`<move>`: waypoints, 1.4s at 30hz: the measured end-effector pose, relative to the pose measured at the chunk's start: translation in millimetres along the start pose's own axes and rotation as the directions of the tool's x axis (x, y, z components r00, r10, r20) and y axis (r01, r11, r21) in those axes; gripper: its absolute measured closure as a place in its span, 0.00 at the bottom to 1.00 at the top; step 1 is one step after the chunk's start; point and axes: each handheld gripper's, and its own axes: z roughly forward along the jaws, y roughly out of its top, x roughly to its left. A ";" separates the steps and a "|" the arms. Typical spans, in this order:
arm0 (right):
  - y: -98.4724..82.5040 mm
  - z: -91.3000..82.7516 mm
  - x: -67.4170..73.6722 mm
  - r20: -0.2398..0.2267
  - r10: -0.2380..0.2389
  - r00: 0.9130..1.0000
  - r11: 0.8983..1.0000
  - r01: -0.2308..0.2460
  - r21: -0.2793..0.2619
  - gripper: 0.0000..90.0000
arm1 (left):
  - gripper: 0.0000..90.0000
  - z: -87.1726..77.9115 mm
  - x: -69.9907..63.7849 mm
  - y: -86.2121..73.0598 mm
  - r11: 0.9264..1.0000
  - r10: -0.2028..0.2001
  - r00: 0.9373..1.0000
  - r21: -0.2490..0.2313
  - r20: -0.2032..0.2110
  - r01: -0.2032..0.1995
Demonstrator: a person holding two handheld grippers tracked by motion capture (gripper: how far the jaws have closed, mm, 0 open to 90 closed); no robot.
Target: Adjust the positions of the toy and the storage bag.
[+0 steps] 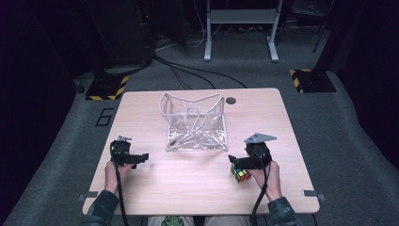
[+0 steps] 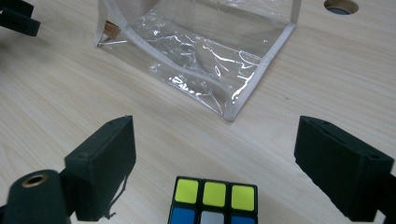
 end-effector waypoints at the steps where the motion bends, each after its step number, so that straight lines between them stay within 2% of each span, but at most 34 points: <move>1: 2.1 0.5 0.2 -0.002 0.002 1.000 1.000 -0.002 0.003 0.11 | 0.03 -1.1 -1.4 3.7 1.000 -0.010 1.000 -0.005 0.020 0.010; 4: 10.6 3.1 0.4 -0.005 0.003 1.000 1.000 -0.003 0.017 0.08 | 0.03 -4.0 -4.9 13.6 1.000 -0.021 0.998 -0.011 0.056 0.022; 8: 20.6 7.0 2.8 -0.005 -0.012 1.000 0.999 0.012 0.044 0.02 | 0.00 -7.5 -10.1 27.7 1.000 -0.011 0.997 -0.002 0.082 0.011; 11: 27.1 10.5 3.5 -0.008 -0.014 1.000 0.998 0.014 0.065 0.00 | 0.00 -10.1 -15.5 37.7 1.000 0.010 0.996 -0.006 0.088 -0.009; 15: 35.2 14.4 4.6 -0.008 -0.012 1.000 0.998 0.013 0.066 0.00 | 0.00 -13.6 -21.4 50.7 1.000 0.025 0.995 -0.008 0.094 -0.024; 23: 54.5 20.2 5.8 -0.031 -0.005 0.999 0.998 0.007 0.069 0.00 | 0.00 -21.7 -31.3 74.8 0.999 0.010 0.990 -0.032 0.143 -0.005; 26: 63.9 22.9 8.5 -0.041 -0.009 0.999 0.998 0.012 0.061 0.00 | 0.00 -24.1 -34.3 83.0 0.999 0.014 0.989 -0.040 0.145 -0.008; 32: 83.3 30.3 17.0 -0.041 -0.019 0.999 0.998 0.022 0.062 0.00 | 0.00 -28.6 -38.2 102.3 0.998 -0.019 0.987 -0.059 0.162 0.029; 36: 95.2 34.8 22.2 -0.042 -0.031 0.999 0.997 0.034 0.064 0.01 | 0.00 -32.8 -43.0 116.7 0.996 -0.024 0.985 -0.078 0.173 0.038; 42: 109.8 44.2 27.0 -0.036 -0.026 0.999 0.997 0.029 0.069 0.03 | 0.00 -36.5 -54.3 137.0 0.995 -0.018 0.985 -0.097 0.174 0.035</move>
